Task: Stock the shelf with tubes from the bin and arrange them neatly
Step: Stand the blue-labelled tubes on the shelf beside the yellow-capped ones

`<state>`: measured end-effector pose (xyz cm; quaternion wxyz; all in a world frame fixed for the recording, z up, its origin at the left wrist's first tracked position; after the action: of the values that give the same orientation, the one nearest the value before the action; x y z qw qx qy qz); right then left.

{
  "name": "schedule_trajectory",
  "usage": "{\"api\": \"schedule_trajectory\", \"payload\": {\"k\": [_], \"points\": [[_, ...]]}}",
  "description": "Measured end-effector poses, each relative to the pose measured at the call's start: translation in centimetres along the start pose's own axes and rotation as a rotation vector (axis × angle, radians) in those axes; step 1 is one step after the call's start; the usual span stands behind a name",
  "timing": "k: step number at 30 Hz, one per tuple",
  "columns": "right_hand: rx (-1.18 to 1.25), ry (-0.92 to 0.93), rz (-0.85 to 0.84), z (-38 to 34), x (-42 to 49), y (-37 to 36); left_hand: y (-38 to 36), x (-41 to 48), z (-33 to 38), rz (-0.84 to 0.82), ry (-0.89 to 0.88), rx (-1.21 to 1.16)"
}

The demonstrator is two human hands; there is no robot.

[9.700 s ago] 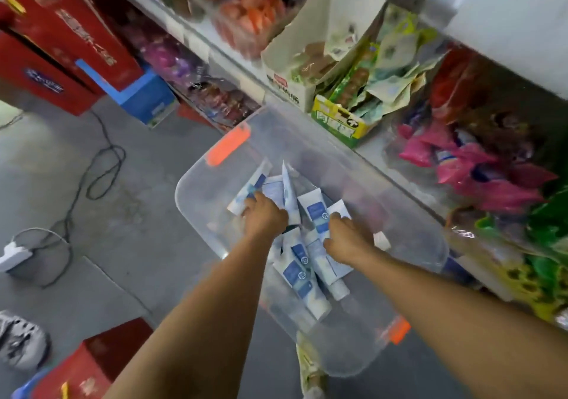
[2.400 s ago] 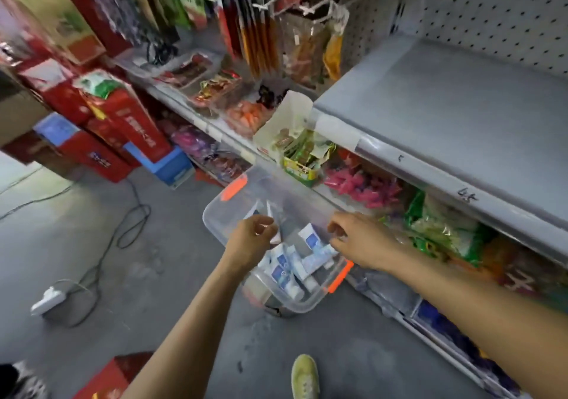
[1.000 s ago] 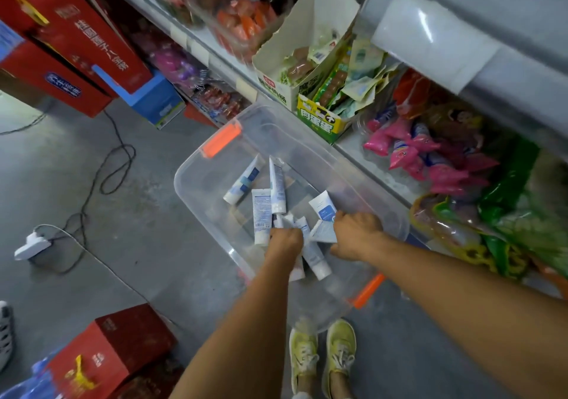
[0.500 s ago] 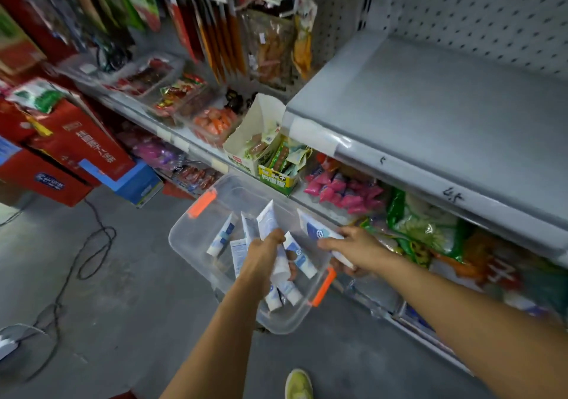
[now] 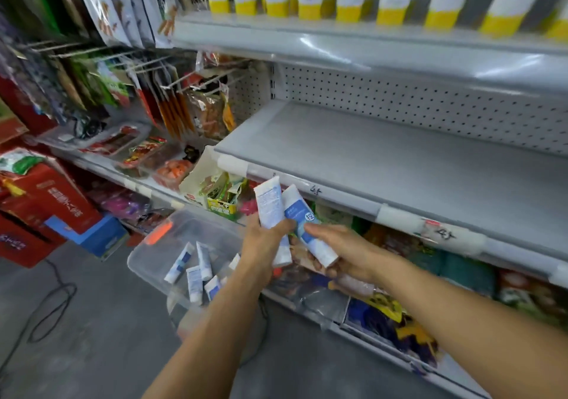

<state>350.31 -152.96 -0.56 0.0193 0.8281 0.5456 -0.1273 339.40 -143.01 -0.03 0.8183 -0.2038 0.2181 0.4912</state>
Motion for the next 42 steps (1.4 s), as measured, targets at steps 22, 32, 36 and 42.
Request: {"api": "schedule_trajectory", "payload": {"k": [22,32,36,42], "points": [[-0.65,0.512,0.533,-14.4,-33.5,25.1,-30.2,-29.4,-1.1,-0.289,-0.509,0.313],[-0.498,0.723,0.791,-22.3,-37.4,33.3,-40.1,-32.8,3.7,-0.434,-0.574,0.277],[-0.488,0.831,0.825,-26.8,-37.9,36.0,-43.0,-33.0,6.3,-0.443,-0.634,0.262],[-0.549,0.851,0.829,-31.1,-35.8,39.5,-46.4,-31.7,9.1,-0.412,-0.731,0.285]]}}
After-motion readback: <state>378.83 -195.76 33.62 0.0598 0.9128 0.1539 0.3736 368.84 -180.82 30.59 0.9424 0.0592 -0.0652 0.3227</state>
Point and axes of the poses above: each hand's wrist, its own x-axis towards the middle knuckle, its own y-axis out of the back of the hand, z = x × y, the point moved 7 cm from there along x, towards the middle knuckle, and after that the axes turned 15 degrees about y, right-handed, at the moved point
